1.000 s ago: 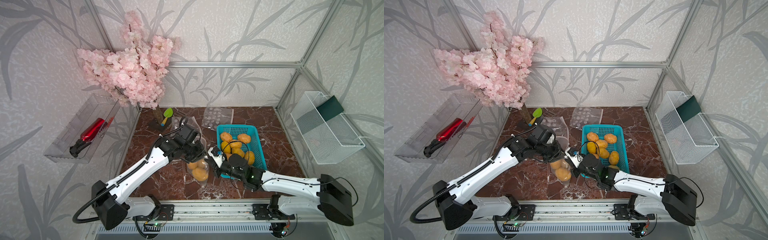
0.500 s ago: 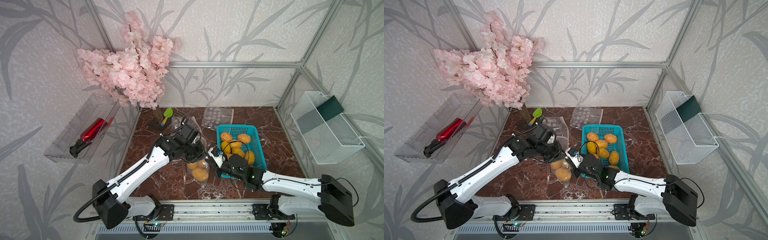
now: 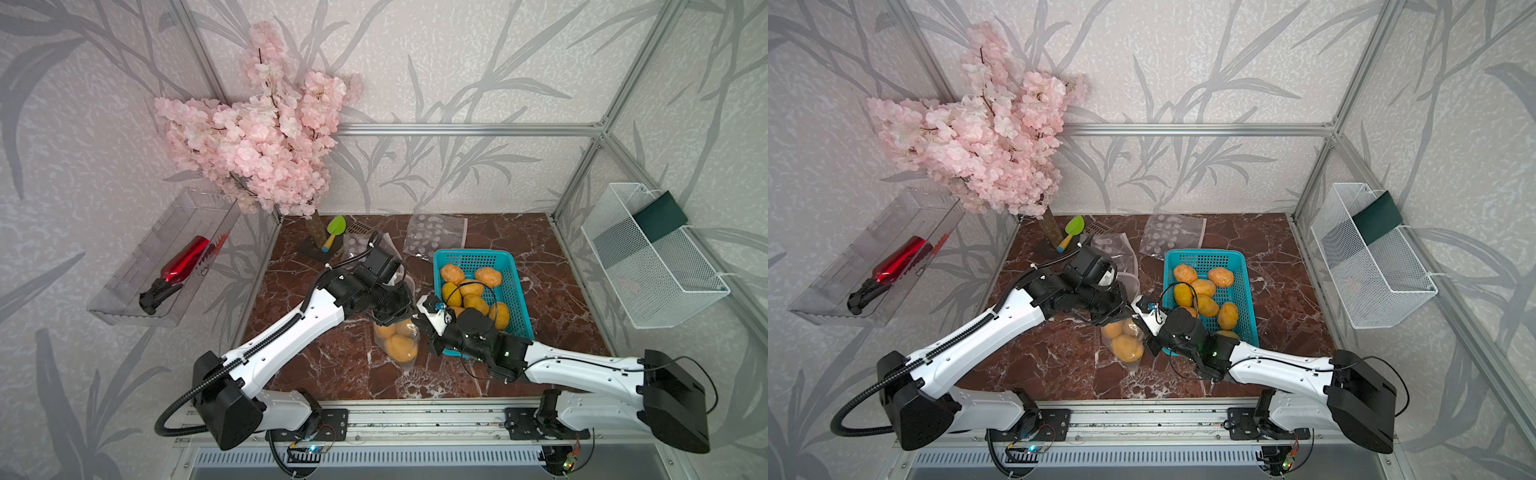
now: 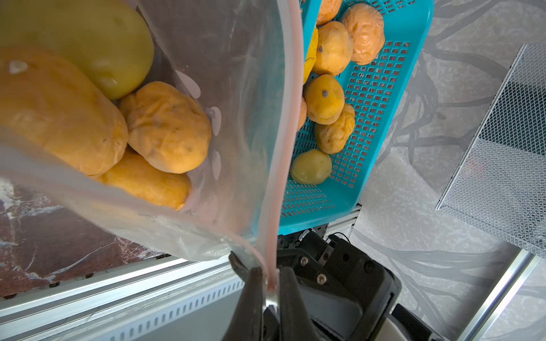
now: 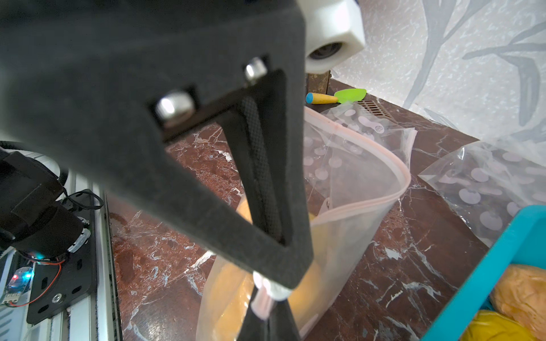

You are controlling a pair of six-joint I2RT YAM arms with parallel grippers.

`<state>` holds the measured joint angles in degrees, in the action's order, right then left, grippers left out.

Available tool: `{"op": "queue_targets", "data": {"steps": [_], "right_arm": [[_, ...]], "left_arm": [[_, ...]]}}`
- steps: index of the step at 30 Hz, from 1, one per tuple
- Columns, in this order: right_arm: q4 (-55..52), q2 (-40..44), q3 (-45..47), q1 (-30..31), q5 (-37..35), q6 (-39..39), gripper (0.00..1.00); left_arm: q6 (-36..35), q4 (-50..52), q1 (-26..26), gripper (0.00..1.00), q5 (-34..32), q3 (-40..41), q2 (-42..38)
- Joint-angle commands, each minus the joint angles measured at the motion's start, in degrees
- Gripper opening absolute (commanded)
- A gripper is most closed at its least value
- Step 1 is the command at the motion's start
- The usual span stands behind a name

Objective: Put the potatoes into a zipper bag and zip it
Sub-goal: Zip the zipper on the zipper food storage bag.

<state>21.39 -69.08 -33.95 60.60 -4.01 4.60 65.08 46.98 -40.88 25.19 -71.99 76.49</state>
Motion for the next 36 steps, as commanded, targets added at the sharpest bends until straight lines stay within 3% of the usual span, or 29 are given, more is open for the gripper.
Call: {"op": "queue_targets", "data": {"steps": [1, 8, 12, 30, 36], "right_arm": [[1.6, 1.8, -1.6, 0.3, -0.8, -0.1, 0.00], [1.4, 2.9, -1.4, 0.2, 0.3, 0.0, 0.00], [2.6, 3.1, -0.9, 0.3, 2.0, 0.3, 0.00], [5.6, 4.4, 0.5, 0.9, 5.2, 0.3, 0.00], [5.3, 5.3, 0.9, 1.0, 3.9, 0.2, 0.00]], "left_arm": [[-0.7, 3.1, -0.3, 0.10, -0.1, -1.3, -0.4], [-0.8, 3.9, -0.1, 0.00, -1.0, -1.5, -0.6], [-1.5, 5.3, 1.0, 0.00, -1.9, -3.4, 0.3], [-11.3, 13.1, 14.1, 0.00, -2.3, -8.9, 3.4], [-13.3, 14.2, 18.4, 0.00, -5.6, -10.4, 4.1]]}}
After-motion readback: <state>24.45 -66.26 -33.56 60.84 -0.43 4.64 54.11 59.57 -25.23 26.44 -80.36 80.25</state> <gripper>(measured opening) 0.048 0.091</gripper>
